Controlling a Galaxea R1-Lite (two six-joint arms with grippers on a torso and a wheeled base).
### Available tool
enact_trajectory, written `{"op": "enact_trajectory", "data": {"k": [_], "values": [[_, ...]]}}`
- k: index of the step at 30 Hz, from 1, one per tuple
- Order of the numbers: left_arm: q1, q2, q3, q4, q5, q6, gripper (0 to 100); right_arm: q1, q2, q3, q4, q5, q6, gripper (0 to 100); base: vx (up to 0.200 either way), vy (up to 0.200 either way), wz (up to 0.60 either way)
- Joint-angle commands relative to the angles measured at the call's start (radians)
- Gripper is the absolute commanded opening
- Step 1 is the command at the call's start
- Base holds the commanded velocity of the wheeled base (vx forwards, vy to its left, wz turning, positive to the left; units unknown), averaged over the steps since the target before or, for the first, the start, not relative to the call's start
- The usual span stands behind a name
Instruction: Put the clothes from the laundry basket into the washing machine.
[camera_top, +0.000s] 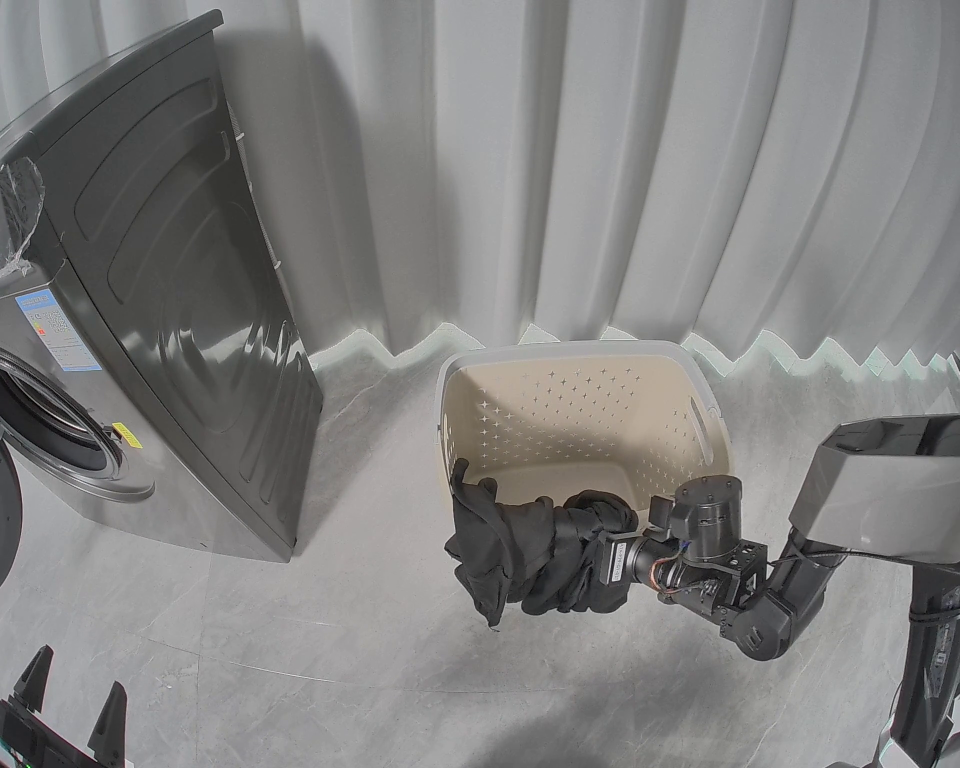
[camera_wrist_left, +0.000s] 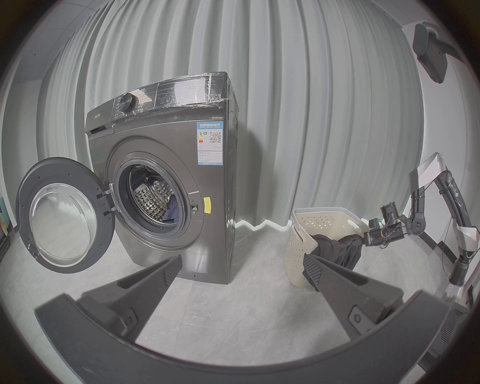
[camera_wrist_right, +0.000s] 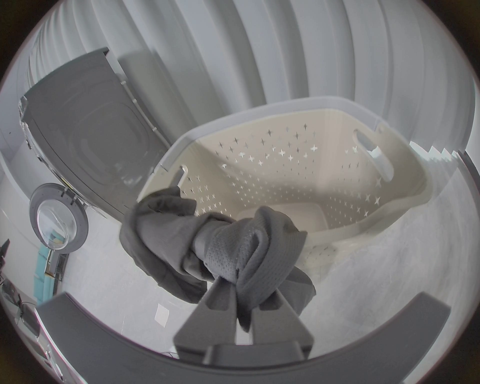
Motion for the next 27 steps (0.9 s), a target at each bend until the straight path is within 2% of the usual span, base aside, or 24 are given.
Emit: {"op": "enact_trajectory", "data": {"k": [1, 7, 15, 22, 27], "values": [[0.002, -0.016, 0.016, 0.001, 0.003, -0.001, 100, 0.002, -0.088, 0.083, -0.073, 0.0, -0.006, 0, 0.0, 0.0, 0.0], [0.0, -0.016, 0.016, 0.0, 0.003, -0.001, 100, -0.009, -0.147, 0.138, -0.156, 0.0, -0.029, 0, 0.0, 0.0, 0.0], [0.002, -0.016, 0.016, 0.0, 0.005, -0.001, 100, -0.003, -0.305, 0.195, -0.153, -0.001, -0.041, 0, 0.0, 0.0, 0.0], [0.0, -0.016, 0.016, 0.0, 0.003, -0.001, 100, -0.007, -0.486, 0.23, -0.125, -0.003, -0.058, 0, 0.0, 0.0, 0.0], [0.0, -0.016, 0.016, 0.0, 0.003, -0.001, 100, -0.007, -0.629, 0.21, -0.021, -0.001, -0.075, 0, 0.0, 0.0, 0.0]]}}
